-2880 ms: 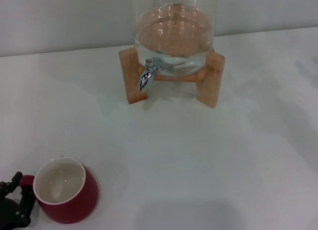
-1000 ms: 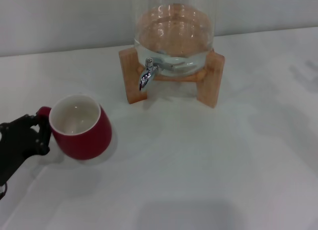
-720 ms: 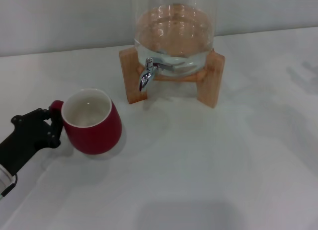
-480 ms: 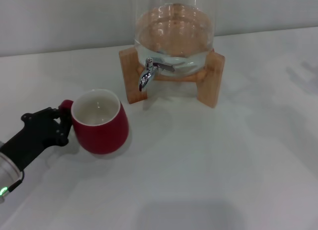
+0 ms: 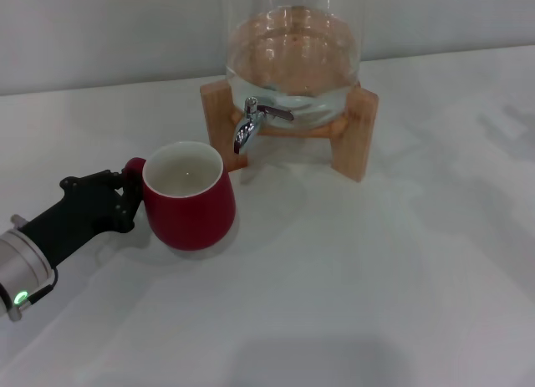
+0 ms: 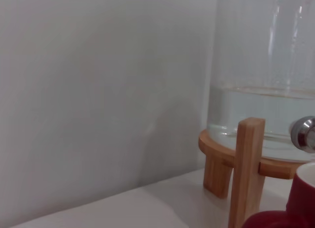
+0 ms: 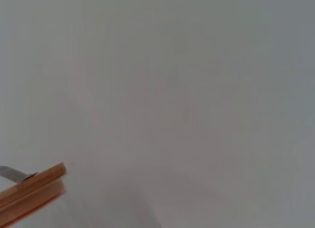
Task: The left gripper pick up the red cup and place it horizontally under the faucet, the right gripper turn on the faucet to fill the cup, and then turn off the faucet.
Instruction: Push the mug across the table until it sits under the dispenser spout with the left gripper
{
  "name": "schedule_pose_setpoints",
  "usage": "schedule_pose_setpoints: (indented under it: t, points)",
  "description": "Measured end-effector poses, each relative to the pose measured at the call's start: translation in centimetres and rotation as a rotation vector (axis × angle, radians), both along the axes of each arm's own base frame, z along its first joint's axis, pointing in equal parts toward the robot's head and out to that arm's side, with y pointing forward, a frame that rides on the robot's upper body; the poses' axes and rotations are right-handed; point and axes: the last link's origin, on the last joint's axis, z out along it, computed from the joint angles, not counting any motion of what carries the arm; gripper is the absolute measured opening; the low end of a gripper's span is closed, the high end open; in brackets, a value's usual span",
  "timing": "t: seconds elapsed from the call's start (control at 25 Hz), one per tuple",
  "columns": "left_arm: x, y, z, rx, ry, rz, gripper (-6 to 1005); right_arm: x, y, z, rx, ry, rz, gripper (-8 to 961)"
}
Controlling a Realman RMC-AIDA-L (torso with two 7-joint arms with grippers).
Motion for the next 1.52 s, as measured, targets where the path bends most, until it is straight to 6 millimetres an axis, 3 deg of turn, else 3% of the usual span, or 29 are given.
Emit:
schedule_pose_setpoints:
  t: [0.48, 1.52]
  points:
    - [-0.6, 0.1, -0.9, -0.041, 0.085, 0.021, 107, 0.0, 0.0, 0.0, -0.001, 0.002, 0.002, 661]
    - [2.1, 3.3, -1.8, -0.073, 0.205, -0.039, 114, 0.1, 0.0, -0.2, -0.002, 0.008, -0.001, 661]
